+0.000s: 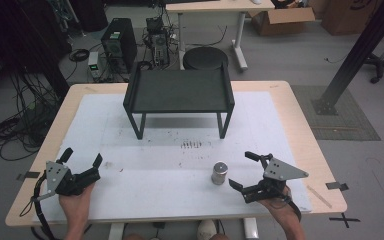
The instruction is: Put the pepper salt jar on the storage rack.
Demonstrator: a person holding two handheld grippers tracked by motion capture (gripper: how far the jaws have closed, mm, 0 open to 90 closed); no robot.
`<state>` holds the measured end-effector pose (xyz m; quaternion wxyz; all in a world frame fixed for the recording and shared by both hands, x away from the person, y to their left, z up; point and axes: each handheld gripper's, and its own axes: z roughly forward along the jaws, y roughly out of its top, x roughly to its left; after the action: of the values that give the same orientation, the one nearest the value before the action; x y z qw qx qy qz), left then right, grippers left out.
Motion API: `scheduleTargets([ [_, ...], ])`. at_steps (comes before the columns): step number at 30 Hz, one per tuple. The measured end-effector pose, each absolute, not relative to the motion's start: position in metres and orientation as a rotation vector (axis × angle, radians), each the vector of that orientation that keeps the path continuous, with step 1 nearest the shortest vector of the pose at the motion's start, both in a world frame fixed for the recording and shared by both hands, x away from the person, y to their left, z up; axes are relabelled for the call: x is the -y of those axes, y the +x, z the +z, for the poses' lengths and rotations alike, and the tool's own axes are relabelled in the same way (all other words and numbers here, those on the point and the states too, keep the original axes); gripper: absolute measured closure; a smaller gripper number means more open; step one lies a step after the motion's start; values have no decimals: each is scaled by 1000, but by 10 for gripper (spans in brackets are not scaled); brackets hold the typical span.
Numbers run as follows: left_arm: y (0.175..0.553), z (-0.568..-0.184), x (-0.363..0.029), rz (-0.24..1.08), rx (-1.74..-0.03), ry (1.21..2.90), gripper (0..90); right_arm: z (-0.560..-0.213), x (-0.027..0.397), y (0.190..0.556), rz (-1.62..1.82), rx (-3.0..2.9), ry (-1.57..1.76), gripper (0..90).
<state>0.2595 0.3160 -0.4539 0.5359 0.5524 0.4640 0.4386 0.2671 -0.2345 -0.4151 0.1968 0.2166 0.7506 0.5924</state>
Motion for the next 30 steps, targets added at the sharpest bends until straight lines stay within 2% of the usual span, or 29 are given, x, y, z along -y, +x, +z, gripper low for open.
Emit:
scheduleTargets([
  [23,259,-454,-316,1046,-1103,1316,14,-433,196,276,1570,-2220,657,12],
  [30,259,-454,-316,1047,-1103,1315,14,-440,187,282,1519,-2237,704,62],
])
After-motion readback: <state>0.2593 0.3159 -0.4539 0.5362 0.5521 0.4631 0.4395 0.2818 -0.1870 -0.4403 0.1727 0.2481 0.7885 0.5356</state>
